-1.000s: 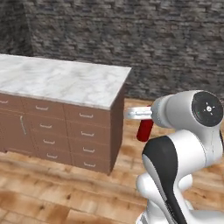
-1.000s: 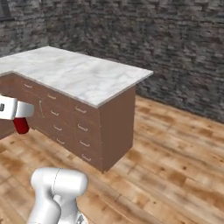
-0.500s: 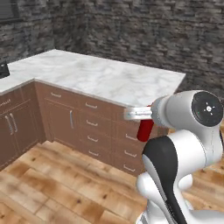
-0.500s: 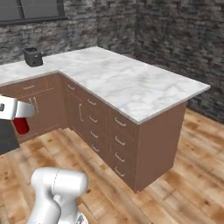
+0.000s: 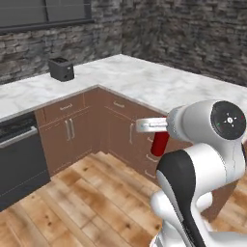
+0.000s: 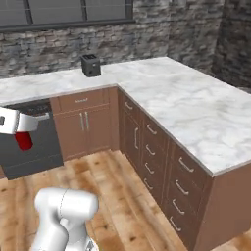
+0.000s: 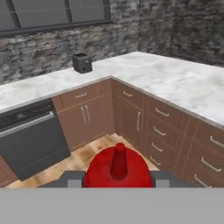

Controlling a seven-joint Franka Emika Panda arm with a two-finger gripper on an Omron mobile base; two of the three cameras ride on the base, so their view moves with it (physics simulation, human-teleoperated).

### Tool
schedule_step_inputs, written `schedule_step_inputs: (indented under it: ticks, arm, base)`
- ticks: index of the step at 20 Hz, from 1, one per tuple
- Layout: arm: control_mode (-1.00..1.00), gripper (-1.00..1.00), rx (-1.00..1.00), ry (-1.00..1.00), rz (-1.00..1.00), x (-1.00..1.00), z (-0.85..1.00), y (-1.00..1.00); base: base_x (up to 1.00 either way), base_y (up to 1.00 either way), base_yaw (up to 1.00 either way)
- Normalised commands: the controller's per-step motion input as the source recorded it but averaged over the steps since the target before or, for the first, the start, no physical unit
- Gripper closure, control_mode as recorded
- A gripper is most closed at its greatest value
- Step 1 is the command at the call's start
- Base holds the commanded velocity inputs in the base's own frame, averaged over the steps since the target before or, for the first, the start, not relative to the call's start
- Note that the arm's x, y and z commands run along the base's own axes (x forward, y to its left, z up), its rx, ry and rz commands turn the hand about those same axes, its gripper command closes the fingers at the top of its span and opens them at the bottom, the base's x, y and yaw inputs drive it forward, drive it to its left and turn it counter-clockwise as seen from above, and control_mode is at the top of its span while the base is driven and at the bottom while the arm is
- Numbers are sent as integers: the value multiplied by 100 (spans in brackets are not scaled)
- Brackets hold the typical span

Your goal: Take 2 condiments from the cabinet and move them on the counter near the stove.Make sure the condiments are lined up with each other, next to each other.

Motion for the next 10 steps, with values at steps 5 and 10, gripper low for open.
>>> schedule_step_inputs:
  ticks: [5, 10]
  arm:
    - [100, 100, 0, 0, 0, 0, 0, 0]
    - [100, 100, 0, 0, 0, 0, 0, 0]
  base:
    - [56, 37, 46]
    - [53, 35, 47]
